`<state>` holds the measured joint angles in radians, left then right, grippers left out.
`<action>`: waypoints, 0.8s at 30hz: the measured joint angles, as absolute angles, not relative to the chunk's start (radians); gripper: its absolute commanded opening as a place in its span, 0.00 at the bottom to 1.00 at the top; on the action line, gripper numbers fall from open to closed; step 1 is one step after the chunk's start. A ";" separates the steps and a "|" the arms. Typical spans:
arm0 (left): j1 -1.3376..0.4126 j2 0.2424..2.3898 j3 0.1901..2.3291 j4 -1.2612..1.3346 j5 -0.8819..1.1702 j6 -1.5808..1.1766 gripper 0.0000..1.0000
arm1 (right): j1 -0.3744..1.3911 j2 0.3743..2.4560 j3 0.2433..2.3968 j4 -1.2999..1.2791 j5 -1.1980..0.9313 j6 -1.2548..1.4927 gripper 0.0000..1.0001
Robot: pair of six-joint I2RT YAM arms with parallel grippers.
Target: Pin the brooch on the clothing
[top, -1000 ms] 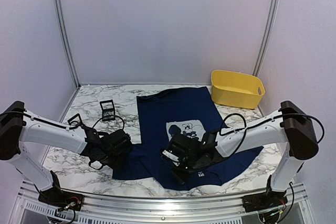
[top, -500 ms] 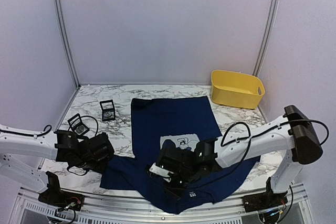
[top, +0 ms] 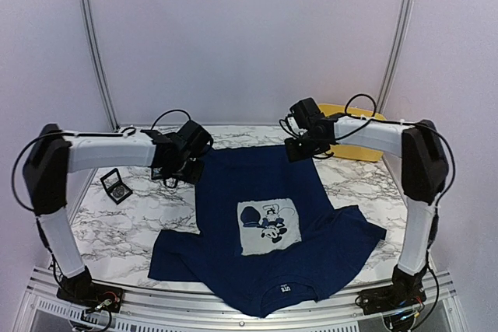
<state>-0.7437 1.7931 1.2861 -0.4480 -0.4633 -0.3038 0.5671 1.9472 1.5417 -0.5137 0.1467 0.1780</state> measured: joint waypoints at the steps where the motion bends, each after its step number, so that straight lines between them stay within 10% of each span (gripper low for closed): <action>1: -0.729 1.859 1.341 -0.441 -0.462 -0.281 0.36 | 0.526 2.017 1.581 -0.508 0.163 0.171 0.00; 24: -0.566 2.713 2.379 -0.448 -0.694 0.144 0.38 | 0.380 2.656 2.346 -0.596 0.227 0.092 0.00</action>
